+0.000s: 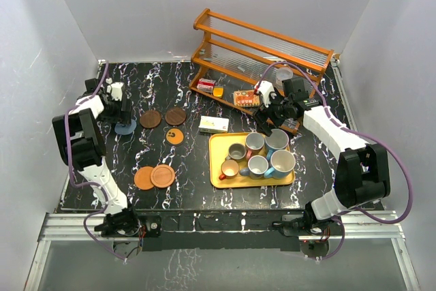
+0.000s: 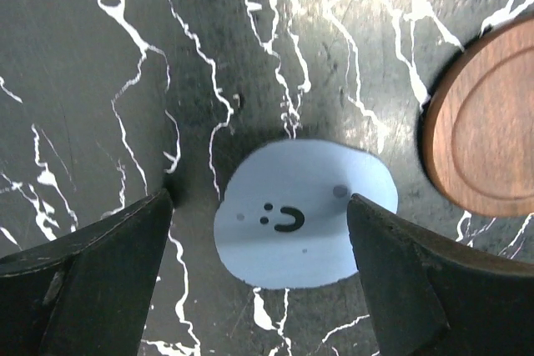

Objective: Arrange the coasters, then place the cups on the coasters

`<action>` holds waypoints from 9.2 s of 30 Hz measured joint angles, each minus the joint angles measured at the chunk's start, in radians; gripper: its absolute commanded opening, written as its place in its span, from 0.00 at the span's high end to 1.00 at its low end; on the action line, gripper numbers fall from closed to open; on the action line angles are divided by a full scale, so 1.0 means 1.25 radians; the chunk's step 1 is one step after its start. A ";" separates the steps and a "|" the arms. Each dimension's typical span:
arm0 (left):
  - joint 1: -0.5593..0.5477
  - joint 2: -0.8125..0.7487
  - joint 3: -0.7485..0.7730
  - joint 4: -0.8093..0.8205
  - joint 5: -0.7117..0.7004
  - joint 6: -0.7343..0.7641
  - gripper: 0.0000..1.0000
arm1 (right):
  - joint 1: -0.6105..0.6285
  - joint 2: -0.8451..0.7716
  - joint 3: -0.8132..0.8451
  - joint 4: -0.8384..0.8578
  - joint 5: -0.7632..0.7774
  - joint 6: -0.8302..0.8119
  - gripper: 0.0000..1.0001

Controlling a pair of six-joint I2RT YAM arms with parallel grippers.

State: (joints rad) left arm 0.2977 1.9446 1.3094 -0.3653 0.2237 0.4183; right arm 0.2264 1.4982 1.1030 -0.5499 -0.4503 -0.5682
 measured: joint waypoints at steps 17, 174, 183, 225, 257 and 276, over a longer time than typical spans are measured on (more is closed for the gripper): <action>-0.002 -0.040 -0.075 0.043 0.057 0.047 0.35 | 0.000 0.000 0.000 0.000 0.002 -0.003 0.02; -0.519 -0.383 -0.456 0.122 0.054 0.192 0.29 | 0.000 -0.019 0.000 0.002 0.009 0.016 0.02; -0.519 -0.383 -0.450 0.111 0.051 0.189 0.26 | 0.000 -0.019 0.000 0.002 0.008 0.016 0.02; -0.239 -0.633 -0.545 -0.237 -0.005 0.327 0.23 | 0.000 -0.039 0.000 0.002 -0.003 0.041 0.02; -0.239 -0.436 -0.463 -0.001 -0.063 0.191 0.24 | 0.000 -0.039 0.000 0.002 0.005 0.041 0.02; -0.239 -0.423 -0.445 0.005 -0.064 0.189 0.24 | 0.000 -0.039 0.000 0.002 0.005 0.041 0.02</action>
State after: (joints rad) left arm -0.0010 1.4158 0.7536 -0.3595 0.1440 0.6540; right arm 0.2264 1.4498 1.1034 -0.5476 -0.4438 -0.5167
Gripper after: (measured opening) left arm 0.760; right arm 0.983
